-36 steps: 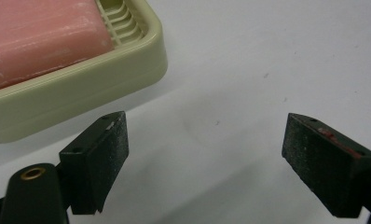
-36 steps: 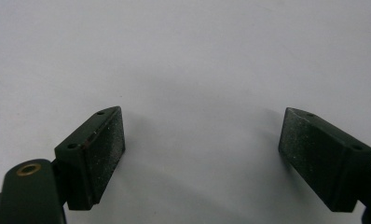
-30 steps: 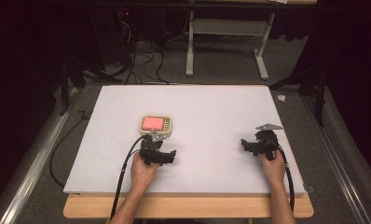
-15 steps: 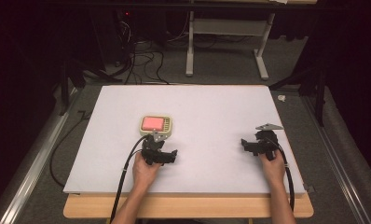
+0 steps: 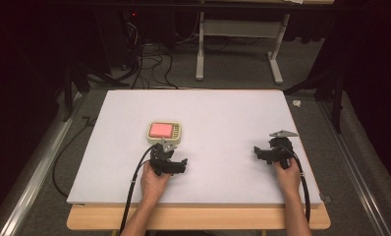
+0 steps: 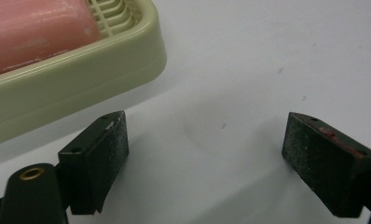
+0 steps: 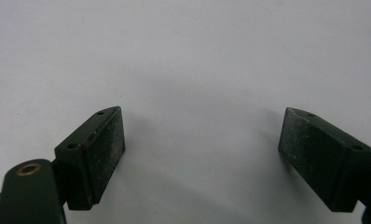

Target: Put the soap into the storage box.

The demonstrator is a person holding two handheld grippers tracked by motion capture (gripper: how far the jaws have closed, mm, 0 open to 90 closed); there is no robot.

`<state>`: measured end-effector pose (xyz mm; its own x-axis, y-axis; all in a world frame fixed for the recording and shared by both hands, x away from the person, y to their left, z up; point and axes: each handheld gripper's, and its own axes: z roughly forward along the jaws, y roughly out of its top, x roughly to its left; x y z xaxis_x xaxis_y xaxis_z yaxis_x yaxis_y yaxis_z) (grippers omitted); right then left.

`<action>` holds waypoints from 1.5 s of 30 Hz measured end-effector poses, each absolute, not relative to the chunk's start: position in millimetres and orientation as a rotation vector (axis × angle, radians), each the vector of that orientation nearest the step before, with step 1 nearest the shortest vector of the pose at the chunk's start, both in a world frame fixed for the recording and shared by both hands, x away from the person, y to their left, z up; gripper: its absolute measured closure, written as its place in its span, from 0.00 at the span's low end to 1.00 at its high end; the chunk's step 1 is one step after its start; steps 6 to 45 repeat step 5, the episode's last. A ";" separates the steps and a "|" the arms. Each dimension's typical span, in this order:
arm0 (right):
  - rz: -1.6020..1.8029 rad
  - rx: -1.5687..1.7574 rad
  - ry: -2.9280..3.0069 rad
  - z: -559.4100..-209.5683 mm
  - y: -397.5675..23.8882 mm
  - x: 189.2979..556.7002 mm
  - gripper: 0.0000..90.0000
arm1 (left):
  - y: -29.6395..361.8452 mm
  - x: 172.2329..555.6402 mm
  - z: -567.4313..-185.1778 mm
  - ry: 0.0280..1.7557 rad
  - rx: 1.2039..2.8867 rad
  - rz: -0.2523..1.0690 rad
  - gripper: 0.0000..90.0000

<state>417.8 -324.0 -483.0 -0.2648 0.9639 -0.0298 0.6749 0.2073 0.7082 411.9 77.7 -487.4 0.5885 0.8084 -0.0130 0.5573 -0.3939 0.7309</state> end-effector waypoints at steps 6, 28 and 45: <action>0.811 1.517 2.016 -483.0 -324.0 417.8 0.17 | 77.7 411.8 -487.4 1.079 2.106 0.453 0.17; 0.811 1.517 2.016 -483.0 -324.0 417.8 0.17 | 77.7 411.8 -487.4 1.079 2.106 0.453 0.17; 0.811 1.517 2.016 -483.0 -324.0 417.8 0.17 | 77.7 411.8 -487.4 1.079 2.106 0.453 0.17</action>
